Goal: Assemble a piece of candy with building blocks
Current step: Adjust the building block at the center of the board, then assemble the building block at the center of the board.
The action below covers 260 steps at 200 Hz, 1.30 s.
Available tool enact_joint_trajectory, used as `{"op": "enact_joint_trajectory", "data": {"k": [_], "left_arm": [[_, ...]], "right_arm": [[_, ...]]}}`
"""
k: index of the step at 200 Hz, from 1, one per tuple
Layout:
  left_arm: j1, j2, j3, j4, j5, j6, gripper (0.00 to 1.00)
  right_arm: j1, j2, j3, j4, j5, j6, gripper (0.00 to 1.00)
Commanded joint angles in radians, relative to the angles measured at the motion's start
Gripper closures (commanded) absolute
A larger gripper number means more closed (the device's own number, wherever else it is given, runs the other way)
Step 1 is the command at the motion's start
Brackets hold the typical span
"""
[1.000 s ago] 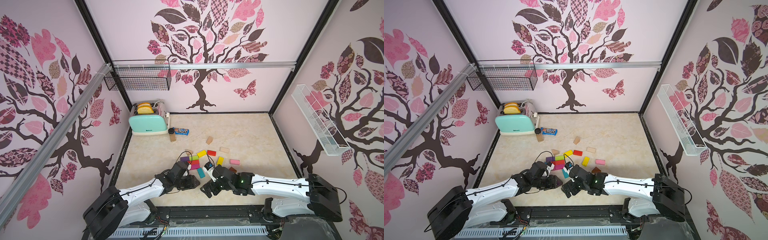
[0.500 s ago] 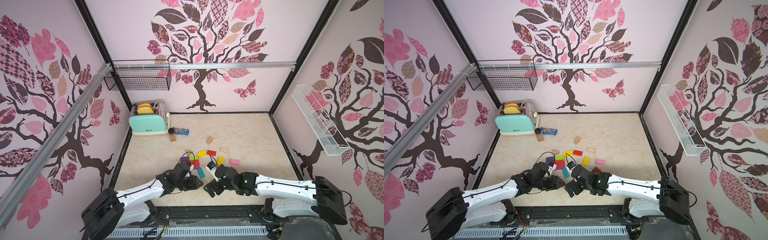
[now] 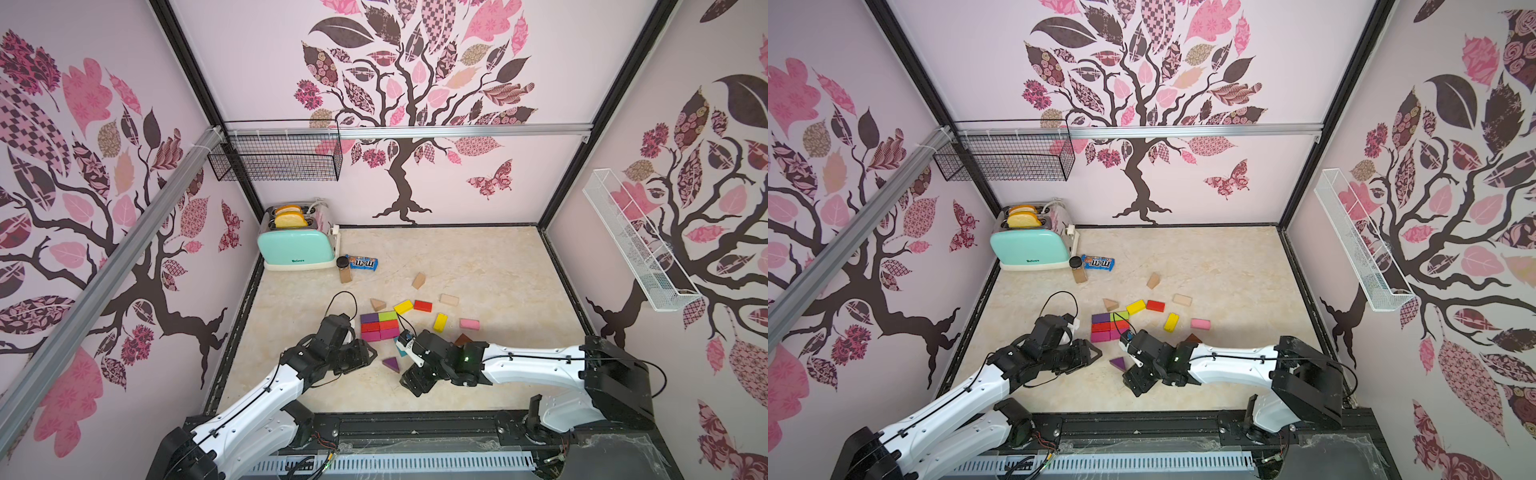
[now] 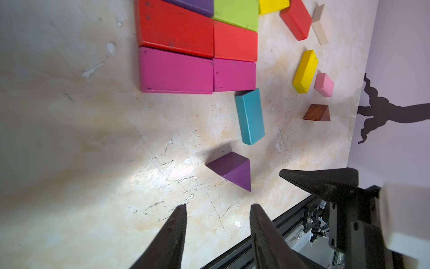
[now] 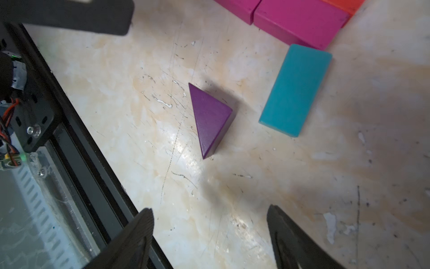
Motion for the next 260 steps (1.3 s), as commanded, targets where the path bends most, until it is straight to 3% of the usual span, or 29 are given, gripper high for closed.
{"op": "enact_joint_trajectory", "data": {"k": [1,40,102,152,179,212,260], "left_arm": [[0.057,-0.044,-0.013,-0.039,0.006,-0.024,0.52],[0.166,-0.162,-0.096,0.003,-0.008,-0.105,0.53],[0.187,-0.168,-0.079,-0.024,-0.033,-0.084,0.54],[0.205,-0.157,-0.080,-0.006,-0.017,-0.088,0.55],[0.213,-0.173,-0.091,-0.007,-0.017,-0.095,0.56],[0.215,-0.177,-0.111,0.008,-0.002,-0.111,0.57],[0.215,-0.185,-0.112,0.006,-0.003,-0.113,0.57]], "right_arm": [[0.001,0.050,0.057,0.051,-0.014,-0.027,0.22],[0.002,0.163,0.131,0.065,-0.047,-0.049,0.30],[0.002,0.243,0.210,0.009,-0.050,-0.099,0.57],[0.001,0.294,0.282,-0.073,-0.021,-0.161,0.60],[0.001,0.319,0.309,-0.093,-0.010,-0.183,0.76],[0.002,0.350,0.347,-0.121,0.015,-0.204,0.83],[-0.001,0.386,0.394,-0.135,0.032,-0.216,0.84]]}}
